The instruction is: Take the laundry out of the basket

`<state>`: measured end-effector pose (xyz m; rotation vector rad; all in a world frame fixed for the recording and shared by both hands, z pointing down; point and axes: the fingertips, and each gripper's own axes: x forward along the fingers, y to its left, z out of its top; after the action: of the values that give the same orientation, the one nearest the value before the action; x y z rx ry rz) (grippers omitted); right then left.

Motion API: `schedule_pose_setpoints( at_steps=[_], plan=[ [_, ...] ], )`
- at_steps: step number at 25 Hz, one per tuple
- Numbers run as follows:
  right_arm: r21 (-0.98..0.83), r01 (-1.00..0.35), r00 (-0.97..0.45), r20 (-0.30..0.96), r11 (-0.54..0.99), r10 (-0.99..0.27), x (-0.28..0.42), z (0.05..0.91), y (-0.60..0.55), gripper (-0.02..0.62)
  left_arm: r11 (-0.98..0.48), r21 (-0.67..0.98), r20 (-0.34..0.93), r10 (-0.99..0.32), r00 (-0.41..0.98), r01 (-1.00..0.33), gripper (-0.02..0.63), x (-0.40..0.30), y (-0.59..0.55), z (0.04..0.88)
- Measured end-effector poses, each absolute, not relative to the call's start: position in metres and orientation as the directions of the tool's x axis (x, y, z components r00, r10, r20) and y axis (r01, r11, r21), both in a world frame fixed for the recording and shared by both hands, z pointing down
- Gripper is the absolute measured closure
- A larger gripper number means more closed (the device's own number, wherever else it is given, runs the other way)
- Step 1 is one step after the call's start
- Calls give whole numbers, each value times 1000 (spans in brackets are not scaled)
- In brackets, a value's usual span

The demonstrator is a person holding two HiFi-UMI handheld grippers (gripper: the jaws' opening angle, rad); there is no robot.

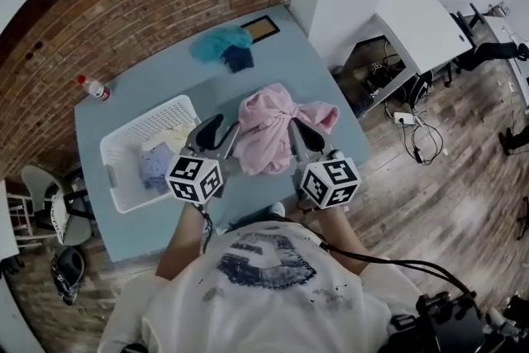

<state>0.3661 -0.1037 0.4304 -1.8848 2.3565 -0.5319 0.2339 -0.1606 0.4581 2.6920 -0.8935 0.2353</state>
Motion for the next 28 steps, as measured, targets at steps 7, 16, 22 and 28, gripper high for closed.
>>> schedule_pose_setpoints(
  at_steps=[7, 16, 22, 28],
  plan=[
    [-286, -940, -229, 116, 188, -967, 363, 407, -94, 598, -774, 148, 173, -593, 786, -616, 581, 224, -148, 433],
    [-275, -944, -219, 109, 182, -970, 373, 403, -89, 598, -770, 148, 153, -603, 783, -621, 615, 232, -148, 429],
    [-280, -942, -224, 115, 185, -968, 375, 406, -92, 597, -773, 145, 151, -600, 786, -618, 615, 236, -148, 429],
    [-284, -940, -230, 117, 189, -966, 376, 408, -96, 598, -764, 162, 162, -603, 781, -624, 615, 237, -151, 434]
  ],
)
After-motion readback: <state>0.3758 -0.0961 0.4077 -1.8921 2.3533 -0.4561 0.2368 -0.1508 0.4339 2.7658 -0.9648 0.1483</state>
